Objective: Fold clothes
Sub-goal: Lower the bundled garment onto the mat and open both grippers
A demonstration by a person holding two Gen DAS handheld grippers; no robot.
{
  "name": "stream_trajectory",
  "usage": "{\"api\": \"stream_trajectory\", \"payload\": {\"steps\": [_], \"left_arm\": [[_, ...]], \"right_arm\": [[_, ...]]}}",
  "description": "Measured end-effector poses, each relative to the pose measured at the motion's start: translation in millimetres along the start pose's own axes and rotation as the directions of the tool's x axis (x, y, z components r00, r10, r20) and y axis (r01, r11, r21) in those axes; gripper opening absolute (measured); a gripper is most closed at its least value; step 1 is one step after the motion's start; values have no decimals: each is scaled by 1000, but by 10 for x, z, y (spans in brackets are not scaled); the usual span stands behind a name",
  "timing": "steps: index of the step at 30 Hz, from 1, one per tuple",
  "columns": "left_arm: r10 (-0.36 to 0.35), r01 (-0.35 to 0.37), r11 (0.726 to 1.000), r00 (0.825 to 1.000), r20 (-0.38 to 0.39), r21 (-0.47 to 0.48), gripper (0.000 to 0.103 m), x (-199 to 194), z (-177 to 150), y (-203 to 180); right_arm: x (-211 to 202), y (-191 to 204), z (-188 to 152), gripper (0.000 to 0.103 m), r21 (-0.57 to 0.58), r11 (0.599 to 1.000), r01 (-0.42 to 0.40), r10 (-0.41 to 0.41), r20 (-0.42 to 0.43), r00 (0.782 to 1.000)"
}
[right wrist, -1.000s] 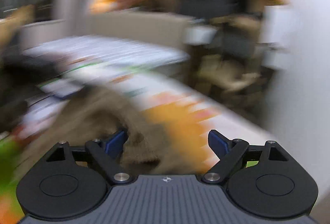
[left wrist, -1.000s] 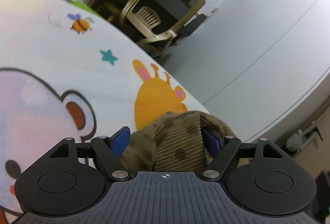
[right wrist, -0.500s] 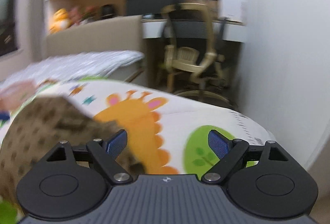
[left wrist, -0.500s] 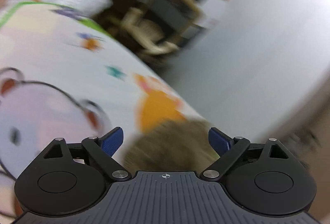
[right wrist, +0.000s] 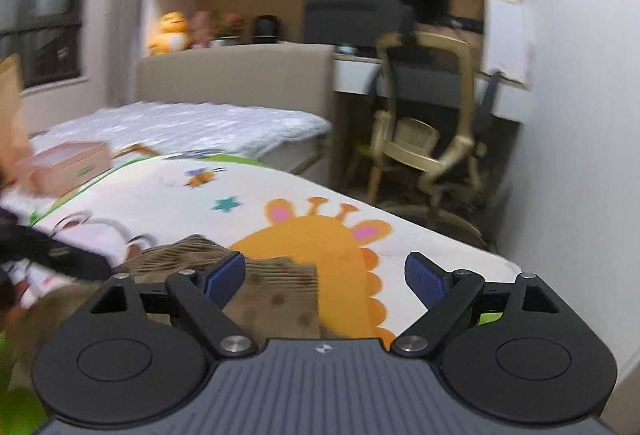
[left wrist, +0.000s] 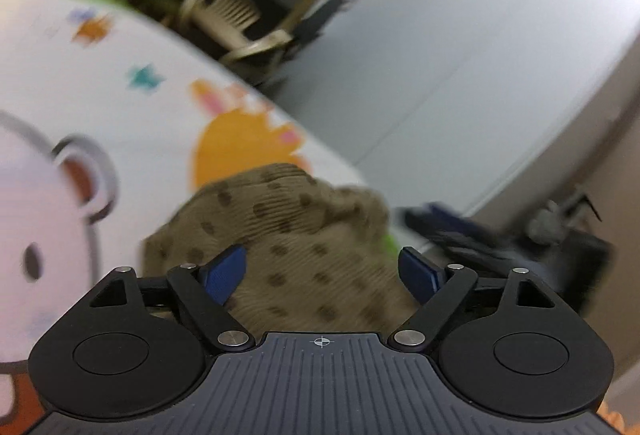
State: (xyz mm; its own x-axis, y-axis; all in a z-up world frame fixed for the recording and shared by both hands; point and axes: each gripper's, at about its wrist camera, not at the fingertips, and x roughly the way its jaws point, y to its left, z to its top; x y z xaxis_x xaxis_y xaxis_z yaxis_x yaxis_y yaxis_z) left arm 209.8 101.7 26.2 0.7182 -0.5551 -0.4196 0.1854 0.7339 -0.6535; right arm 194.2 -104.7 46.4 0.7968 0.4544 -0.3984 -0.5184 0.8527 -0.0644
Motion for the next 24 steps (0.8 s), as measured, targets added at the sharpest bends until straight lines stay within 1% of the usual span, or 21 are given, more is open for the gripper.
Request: {"api": "stream_trajectory", "payload": {"steps": [1, 2, 4, 5, 7, 8, 10, 13, 14, 16, 18, 19, 21, 23, 24], "left_arm": [[17, -17, 1000, 1000, 9, -9, 82, -5, -12, 94], [41, -41, 999, 999, 19, -19, 81, -10, -11, 175], [52, -50, 997, 998, 32, -66, 80, -38, 10, 314], [52, -49, 995, 998, 35, -91, 80, -56, 24, 371], [84, -80, 992, 996, 35, -97, 81, -143, 70, 340], [100, -97, 990, 994, 35, -99, 88, -187, 94, 322], [133, -129, 986, 991, 34, -103, 91, -275, 140, 287], [24, -20, 991, 999, 26, -132, 93, -680, 50, 230], [-4, 7, 991, 1000, 20, -133, 94, -735, 15, 182], [-90, 86, 987, 996, -22, -136, 95, -896, -128, 100], [-170, 152, 972, 981, -93, -177, 95, -822, -300, 85], [-211, 183, 963, 969, -127, -200, 96, -783, -387, 78], [-292, 241, 938, 937, -192, -248, 96, -703, -560, 64], [-284, 219, 931, 936, -207, -291, 96, -563, -655, 110], [-270, 202, 929, 942, -197, -309, 96, -524, -662, 146]], "right_arm": [[6, 52, -9, 88, -38, 998, -41, 40, -23, 999], [55, 142, -62, 88, -77, 995, -65, 61, -55, 997], [152, 322, -167, 88, -152, 982, -117, 99, -120, 988], [196, 345, -205, 88, -145, 983, -111, 92, -131, 987], [284, 391, -280, 88, -133, 986, -99, 78, -153, 985], [328, 414, -318, 88, -127, 988, -93, 71, -164, 984], [365, 333, -319, 90, -57, 994, -94, 82, -192, 978], [380, 312, -356, 91, -27, 995, -97, 90, -203, 975], [385, 303, -367, 91, -10, 995, -100, 96, -206, 974], [397, 227, -402, 91, 78, 990, -115, 129, -222, 967], [391, 147, -455, 91, 173, 976, -129, 168, -233, 958], [374, 120, -483, 91, 210, 969, -134, 183, -234, 955], [315, 144, -517, 91, 217, 967, -132, 183, -232, 955], [205, 210, -542, 91, 219, 967, -132, 183, -236, 954], [134, 248, -553, 91, 221, 966, -136, 188, -238, 953]]}}
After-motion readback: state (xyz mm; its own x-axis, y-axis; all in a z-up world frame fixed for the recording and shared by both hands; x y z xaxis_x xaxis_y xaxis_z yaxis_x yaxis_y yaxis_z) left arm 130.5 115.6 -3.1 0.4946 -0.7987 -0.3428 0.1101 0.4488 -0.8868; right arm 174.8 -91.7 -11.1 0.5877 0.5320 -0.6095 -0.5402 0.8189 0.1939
